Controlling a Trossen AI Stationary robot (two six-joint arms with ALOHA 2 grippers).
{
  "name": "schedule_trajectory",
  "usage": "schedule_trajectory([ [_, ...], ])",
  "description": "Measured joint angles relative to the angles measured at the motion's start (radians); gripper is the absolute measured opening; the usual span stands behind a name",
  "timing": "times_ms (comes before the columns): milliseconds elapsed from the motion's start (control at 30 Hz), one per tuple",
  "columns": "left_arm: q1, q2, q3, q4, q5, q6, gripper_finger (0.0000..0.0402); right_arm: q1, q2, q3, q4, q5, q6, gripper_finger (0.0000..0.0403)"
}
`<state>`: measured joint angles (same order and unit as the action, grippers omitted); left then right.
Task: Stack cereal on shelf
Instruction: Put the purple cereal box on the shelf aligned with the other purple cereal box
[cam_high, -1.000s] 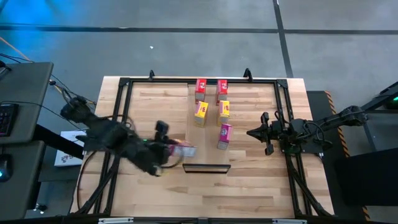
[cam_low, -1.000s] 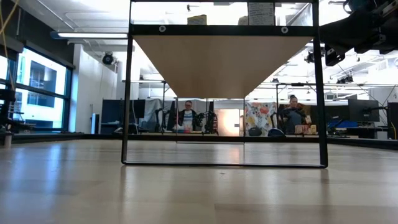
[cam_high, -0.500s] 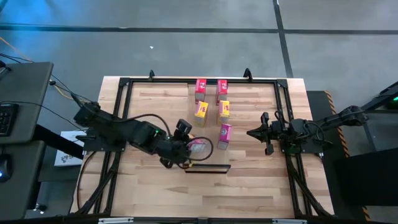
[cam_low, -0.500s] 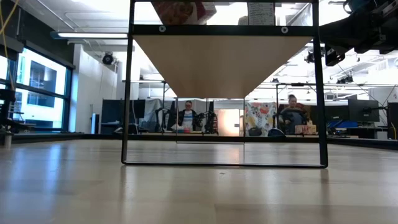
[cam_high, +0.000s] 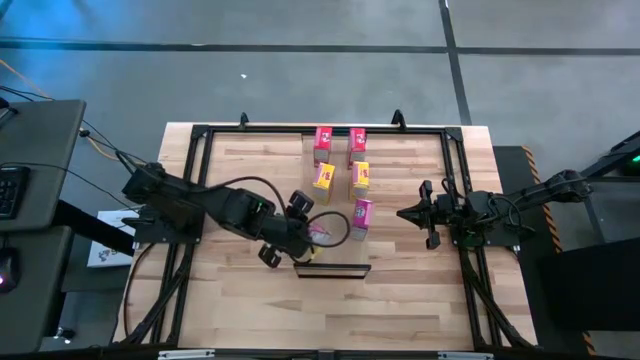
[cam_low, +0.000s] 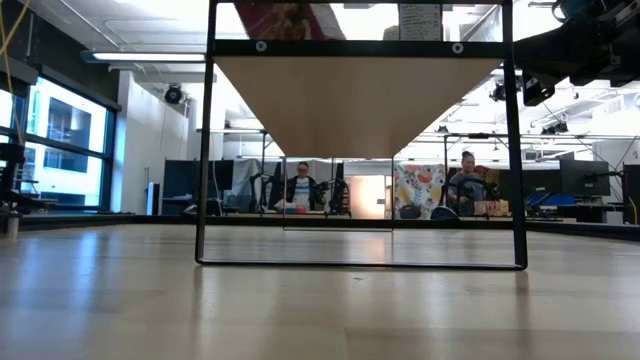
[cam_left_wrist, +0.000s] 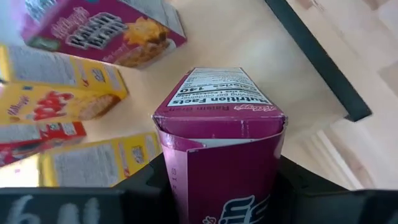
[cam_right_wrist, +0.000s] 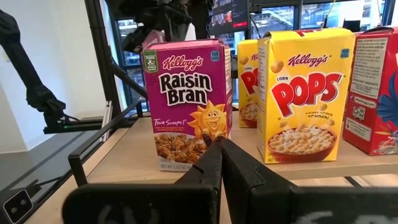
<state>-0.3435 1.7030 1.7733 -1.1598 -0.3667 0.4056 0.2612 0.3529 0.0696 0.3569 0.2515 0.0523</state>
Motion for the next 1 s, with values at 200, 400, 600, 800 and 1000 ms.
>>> schedule_trajectory([
  [200,0.020,0.008,0.001,0.012,0.000,0.043,0.0142,0.000,0.001,0.000,0.000,0.000,0.000,0.0000],
  [400,0.043,0.012,0.001,0.009,0.018,0.043,0.0142,0.000,0.000,0.000,0.002,0.000,0.000,0.0000],
  [600,0.044,0.013,0.001,0.009,0.019,0.044,0.0142,0.000,0.000,0.000,0.002,0.000,0.000,0.0000],
  [800,0.050,0.013,0.001,0.009,0.020,0.037,0.0148,0.000,0.000,0.000,0.003,0.000,0.000,0.0000],
  [1000,0.050,0.013,0.001,0.009,0.018,0.034,0.0183,0.000,0.000,0.000,0.003,0.000,0.000,0.0000],
])
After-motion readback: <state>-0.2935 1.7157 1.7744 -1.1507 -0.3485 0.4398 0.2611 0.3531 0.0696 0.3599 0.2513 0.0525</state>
